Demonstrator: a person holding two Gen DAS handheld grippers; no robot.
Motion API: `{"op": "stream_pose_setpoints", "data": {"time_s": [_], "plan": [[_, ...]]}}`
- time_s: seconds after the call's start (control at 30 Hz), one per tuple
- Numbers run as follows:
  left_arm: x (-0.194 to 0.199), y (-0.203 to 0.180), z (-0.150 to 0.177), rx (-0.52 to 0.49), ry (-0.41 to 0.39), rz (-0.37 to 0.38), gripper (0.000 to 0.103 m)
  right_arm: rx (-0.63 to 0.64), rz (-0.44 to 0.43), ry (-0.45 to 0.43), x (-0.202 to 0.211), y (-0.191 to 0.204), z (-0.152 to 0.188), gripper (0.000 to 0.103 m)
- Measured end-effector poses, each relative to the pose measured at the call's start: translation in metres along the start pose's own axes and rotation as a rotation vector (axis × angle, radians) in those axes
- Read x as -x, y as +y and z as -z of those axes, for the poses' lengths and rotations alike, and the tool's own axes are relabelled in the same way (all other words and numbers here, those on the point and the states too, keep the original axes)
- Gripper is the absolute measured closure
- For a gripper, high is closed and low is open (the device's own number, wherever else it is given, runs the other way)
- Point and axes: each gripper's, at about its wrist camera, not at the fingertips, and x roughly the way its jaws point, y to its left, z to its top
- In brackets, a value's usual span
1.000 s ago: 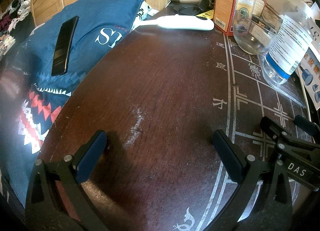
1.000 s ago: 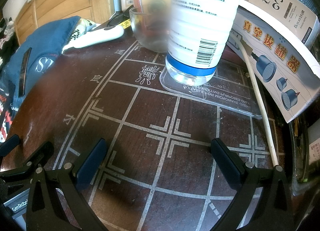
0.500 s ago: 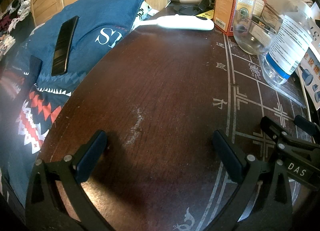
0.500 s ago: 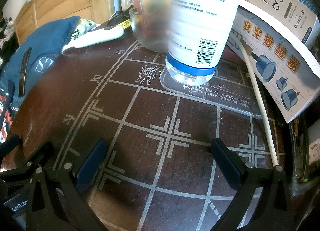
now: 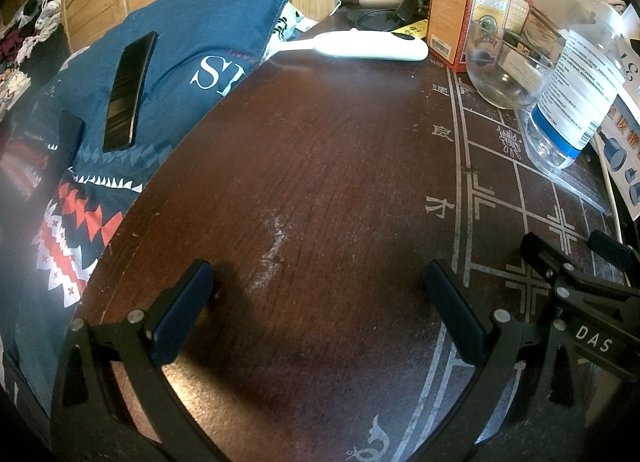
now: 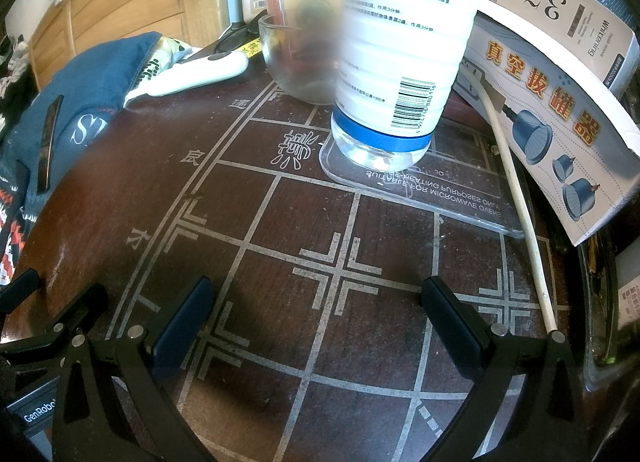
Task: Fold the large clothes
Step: 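Turn both tools back toward the bed and the dark shirt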
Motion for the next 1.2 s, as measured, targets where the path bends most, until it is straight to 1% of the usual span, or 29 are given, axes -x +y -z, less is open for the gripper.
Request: {"op": "stream_pose_setpoints", "data": {"time_s": [0.4,0.43,0.53,0.57,0.6,0.63,0.7,0.73,0.77,0.8,0.87,0.9,0.93,0.97,1.0,1.03,1.1,1.13,1.2], "plan": [[0.001,-0.002,-0.001,-0.004,0.0,0.004,0.0,-0.003,0.002,0.0,0.0,0.001,0.0,0.0],[-0.001,-0.002,0.0,-0.024,0.0,0.017,0.0,-0.004,-0.003,0.0,0.001,0.001,0.0,0.0],[0.0,0.004,0.001,-0.118,0.008,0.095,0.0,0.02,-0.039,-0.004,0.002,0.003,0.003,0.0],[0.003,0.008,0.002,-0.146,0.021,0.142,0.0,0.029,-0.064,-0.005,0.004,0.006,0.003,0.0],[0.007,0.014,0.003,-0.142,0.026,0.19,0.0,0.031,-0.099,-0.018,0.008,0.007,0.003,0.0],[0.017,0.026,0.004,-0.122,0.013,0.241,0.0,0.028,-0.133,-0.052,0.018,0.009,0.003,0.0],[0.042,0.046,0.005,-0.1,-0.044,0.263,0.0,0.051,-0.177,-0.117,0.045,0.018,0.0,0.0],[0.063,0.062,0.007,-0.085,-0.09,0.272,0.0,0.084,-0.193,-0.176,0.068,0.028,-0.003,0.0],[0.09,0.082,0.009,-0.065,-0.151,0.257,0.0,0.118,-0.215,-0.238,0.091,0.039,-0.007,0.0],[0.119,0.107,0.011,-0.04,-0.213,0.232,0.0,0.145,-0.237,-0.284,0.109,0.049,-0.011,0.0],[0.176,0.157,0.016,0.034,-0.322,0.172,0.0,0.217,-0.322,-0.413,0.162,0.083,-0.02,0.0],[0.196,0.173,0.018,0.062,-0.36,0.151,0.0,0.233,-0.357,-0.451,0.178,0.094,-0.023,0.0],[0.233,0.201,0.022,0.109,-0.42,0.113,0.0,0.252,-0.419,-0.505,0.202,0.112,-0.026,0.0],[0.257,0.216,0.026,0.133,-0.456,0.088,0.0,0.266,-0.48,-0.548,0.225,0.127,-0.028,0.0],[0.282,0.229,0.03,0.155,-0.497,0.052,0.0,0.279,-0.541,-0.587,0.247,0.141,-0.029,0.0],[0.319,0.241,0.038,0.176,-0.557,0.011,0.0,0.294,-0.606,-0.627,0.27,0.156,-0.028,0.0],[0.365,0.247,0.049,0.188,-0.662,-0.039,0.0,0.313,-0.723,-0.681,0.311,0.18,-0.026,0.0],[0.398,0.248,0.06,0.192,-0.737,-0.073,0.0,0.329,-0.777,-0.702,0.332,0.193,-0.024,0.0],[0.434,0.247,0.069,0.202,-0.802,-0.078,0.0,0.359,-0.854,-0.727,0.365,0.21,-0.018,0.0]]}}
